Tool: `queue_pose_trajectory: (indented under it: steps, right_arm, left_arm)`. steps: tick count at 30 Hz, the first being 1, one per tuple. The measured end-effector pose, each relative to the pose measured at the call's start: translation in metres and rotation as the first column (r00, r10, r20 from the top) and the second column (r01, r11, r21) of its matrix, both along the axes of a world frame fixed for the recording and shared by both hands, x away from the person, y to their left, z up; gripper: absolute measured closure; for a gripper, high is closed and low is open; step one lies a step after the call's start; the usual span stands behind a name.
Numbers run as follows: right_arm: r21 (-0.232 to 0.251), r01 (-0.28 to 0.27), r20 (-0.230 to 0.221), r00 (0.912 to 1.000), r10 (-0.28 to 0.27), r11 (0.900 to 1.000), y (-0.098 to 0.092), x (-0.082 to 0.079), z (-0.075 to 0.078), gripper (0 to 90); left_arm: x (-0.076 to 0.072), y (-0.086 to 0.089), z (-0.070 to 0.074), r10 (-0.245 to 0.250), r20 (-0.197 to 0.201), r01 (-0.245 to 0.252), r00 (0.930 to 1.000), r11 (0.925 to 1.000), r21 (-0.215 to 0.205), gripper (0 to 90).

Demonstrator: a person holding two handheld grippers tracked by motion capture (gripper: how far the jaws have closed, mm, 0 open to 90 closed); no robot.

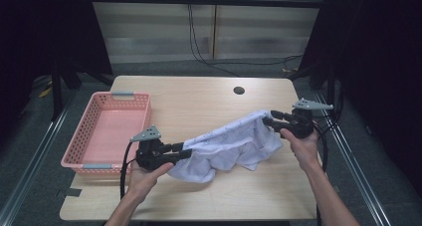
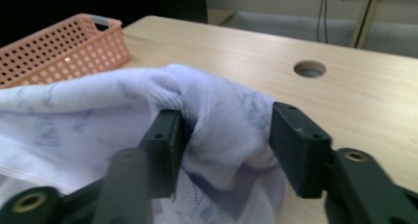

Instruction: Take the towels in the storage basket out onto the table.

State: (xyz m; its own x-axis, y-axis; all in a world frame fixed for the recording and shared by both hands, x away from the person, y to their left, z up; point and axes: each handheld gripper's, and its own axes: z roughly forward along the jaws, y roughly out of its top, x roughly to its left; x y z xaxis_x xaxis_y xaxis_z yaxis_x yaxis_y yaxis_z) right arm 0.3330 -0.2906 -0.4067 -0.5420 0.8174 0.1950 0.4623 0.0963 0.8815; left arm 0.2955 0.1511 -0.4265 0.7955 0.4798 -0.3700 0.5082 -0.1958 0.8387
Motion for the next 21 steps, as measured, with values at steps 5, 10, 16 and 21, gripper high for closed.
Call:
queue_pose_trajectory:
  steps: [5, 10, 16, 21]
  right_arm:
    - [-0.016, 0.005, 0.01, 0.9999, -0.005, 1.0, -0.009, -0.021, 0.002, 40.0]
    - [-0.032, 0.008, -0.002, 1.0, -0.008, 0.999, -0.018, -0.034, 0.001, 37.4]
    - [-0.003, 0.027, -0.014, 0.9995, -0.027, 1.0, -0.028, -0.03, -0.005, 37.5]
    - [-0.007, -0.022, -0.004, 0.9998, 0.022, 1.0, -0.015, -0.045, -0.007, 36.6]
  left_arm:
    - [-0.001, 0.004, -0.001, 0.006, 0.001, -0.006, 1.0, 1.0, 0.006, 51.3]
    - [0.005, -0.004, -0.022, -0.02, -0.03, 0.022, 0.9993, 0.9976, 0.065, 46.8]
    - [0.012, -0.02, -0.047, -0.069, -0.058, 0.077, 0.9959, 0.9866, 0.144, 43.0]
    - [0.013, -0.031, -0.059, -0.099, -0.117, 0.122, 0.9882, 0.9698, 0.211, 79.5]
